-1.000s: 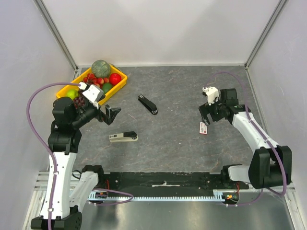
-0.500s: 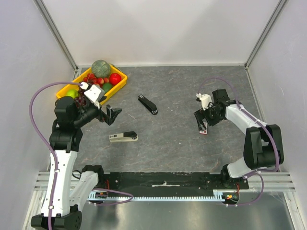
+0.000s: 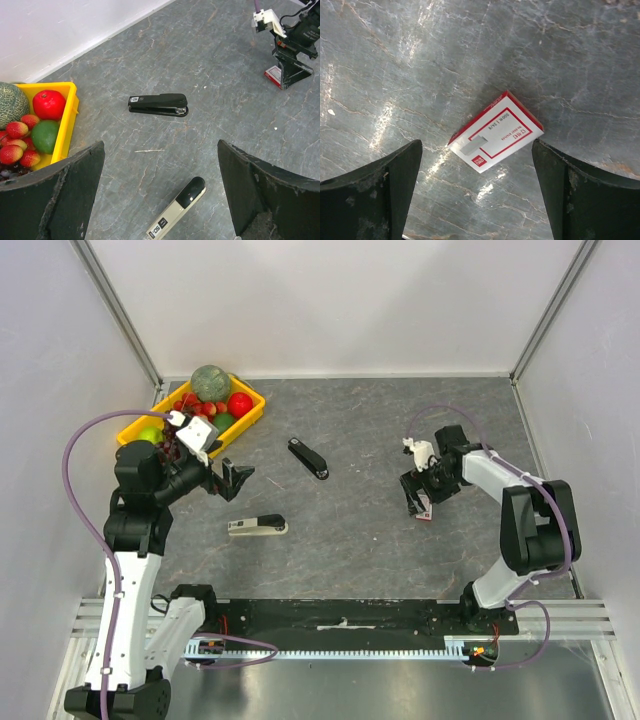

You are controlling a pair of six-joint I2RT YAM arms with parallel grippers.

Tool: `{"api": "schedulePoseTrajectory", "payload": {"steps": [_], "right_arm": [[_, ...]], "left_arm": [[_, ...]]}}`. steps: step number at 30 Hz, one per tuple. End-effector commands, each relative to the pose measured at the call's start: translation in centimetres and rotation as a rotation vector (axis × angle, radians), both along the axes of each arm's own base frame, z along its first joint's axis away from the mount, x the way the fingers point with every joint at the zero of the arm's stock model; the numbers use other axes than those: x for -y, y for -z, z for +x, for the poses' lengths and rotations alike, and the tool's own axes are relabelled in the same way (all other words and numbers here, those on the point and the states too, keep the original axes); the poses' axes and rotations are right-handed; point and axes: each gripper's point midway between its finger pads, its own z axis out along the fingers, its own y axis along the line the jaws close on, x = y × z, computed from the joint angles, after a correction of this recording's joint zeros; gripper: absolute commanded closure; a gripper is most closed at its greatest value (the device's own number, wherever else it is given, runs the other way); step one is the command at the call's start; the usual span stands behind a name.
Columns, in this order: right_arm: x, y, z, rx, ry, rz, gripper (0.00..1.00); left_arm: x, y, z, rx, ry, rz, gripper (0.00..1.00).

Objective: Load the staples into the stapler
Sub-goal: Adjust the staple box at the center of the board.

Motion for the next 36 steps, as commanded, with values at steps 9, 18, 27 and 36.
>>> {"api": "schedulePoseTrajectory", "payload": {"steps": [9,18,27,36], "right_arm": [[-3.3,0.1,0.7,-0.02,-0.124,-0.008,0.04],[-7.1,1.0,-0.4,-0.082,-0.332,-0.012,0.12],[-3.4,-3.1,1.6,0.283,-0.501,-0.213,0.02],[-1.6,-1.2,-0.6,0.32,-0.557,-0.25,0.03]], "left_arm": [[0.0,-0.3,0.6,0.012,0.001,-0.007,0.0],[0.1,0.1,0.7,0.004,0.012,-0.007,0.0],[3.7,0.1,-0.2,-0.075,0.204,-0.132,0.0],[14.0,3.4,-0.8,-0.256,0.429,-0.135,0.0]]}}
